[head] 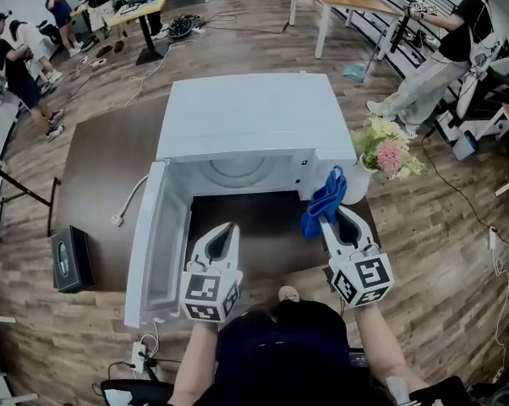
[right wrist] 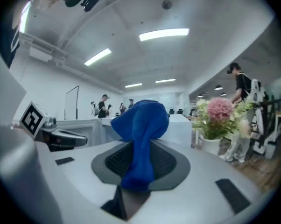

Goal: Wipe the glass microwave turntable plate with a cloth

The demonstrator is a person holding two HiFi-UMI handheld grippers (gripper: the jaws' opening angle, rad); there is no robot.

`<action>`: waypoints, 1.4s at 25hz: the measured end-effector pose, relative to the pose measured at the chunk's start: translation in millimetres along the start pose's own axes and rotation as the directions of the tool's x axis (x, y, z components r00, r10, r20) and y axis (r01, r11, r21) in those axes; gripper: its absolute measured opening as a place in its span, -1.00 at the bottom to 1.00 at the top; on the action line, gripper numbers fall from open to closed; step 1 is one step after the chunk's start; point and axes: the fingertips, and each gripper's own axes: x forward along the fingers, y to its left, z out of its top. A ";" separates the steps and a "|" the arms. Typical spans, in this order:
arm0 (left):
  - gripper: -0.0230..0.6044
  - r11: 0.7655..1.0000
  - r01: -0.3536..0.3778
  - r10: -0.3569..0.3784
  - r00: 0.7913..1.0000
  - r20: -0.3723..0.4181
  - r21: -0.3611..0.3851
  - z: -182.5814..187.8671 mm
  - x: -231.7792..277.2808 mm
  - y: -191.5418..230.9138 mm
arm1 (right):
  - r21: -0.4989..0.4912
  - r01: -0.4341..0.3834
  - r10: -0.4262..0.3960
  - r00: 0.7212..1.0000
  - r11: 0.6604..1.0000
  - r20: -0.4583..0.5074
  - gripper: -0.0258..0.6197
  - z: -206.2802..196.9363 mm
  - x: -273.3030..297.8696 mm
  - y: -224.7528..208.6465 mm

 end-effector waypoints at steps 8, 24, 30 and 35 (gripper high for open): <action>-0.90 0.997 0.069 -0.070 0.997 0.032 0.014 -2.5 1.8 -16.7 | 0.076 0.104 -0.105 0.994 0.992 0.016 -0.65 -29.7 -19.0 -5.7; -0.90 0.996 0.083 -0.083 0.997 0.004 0.015 -12.8 10.5 -26.2 | 0.067 0.111 -0.107 0.992 0.992 -0.059 -0.66 -46.6 -11.7 -6.4; -0.90 0.998 0.056 -0.056 0.998 -0.002 0.009 -14.5 8.0 -21.1 | 0.068 0.090 -0.085 0.994 0.994 -0.072 -0.66 -47.4 -11.1 -0.1; -0.90 0.999 0.039 -0.039 0.999 -0.008 0.002 -18.7 4.8 -17.5 | 0.081 0.076 -0.068 0.993 0.994 -0.093 -0.66 -54.5 -11.4 5.0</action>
